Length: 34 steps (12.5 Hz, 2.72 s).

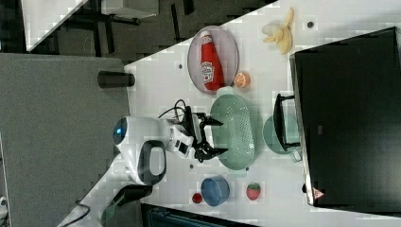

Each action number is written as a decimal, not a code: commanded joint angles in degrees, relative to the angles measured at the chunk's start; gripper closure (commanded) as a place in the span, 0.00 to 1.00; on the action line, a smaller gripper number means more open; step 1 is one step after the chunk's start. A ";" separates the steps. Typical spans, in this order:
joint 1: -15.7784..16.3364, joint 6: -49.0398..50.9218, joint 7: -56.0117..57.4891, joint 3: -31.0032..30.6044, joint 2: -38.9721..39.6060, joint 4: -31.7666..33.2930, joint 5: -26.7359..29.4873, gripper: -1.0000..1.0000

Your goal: Drag strainer right to left.

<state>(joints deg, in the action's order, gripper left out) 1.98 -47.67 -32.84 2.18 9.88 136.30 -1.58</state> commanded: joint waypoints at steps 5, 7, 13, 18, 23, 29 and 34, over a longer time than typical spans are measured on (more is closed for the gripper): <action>0.25 -18.09 -10.56 -1.88 11.17 1.73 -0.89 0.00; 0.82 -19.17 -10.57 -1.88 12.23 1.84 -0.89 0.00; 3.67 -19.81 -13.80 -1.91 13.13 1.70 -0.48 0.00; 8.52 -19.82 -21.06 -3.17 13.35 1.11 0.28 0.00; 13.47 -19.72 -27.86 -5.10 14.08 -0.31 0.71 0.00; 18.69 -19.35 -28.37 -6.23 17.49 -5.33 6.46 0.00; 23.27 -15.74 -31.81 -6.22 18.38 -8.90 7.93 0.00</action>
<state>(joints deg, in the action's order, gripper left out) 22.09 -62.84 -60.43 -3.70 28.05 128.69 6.29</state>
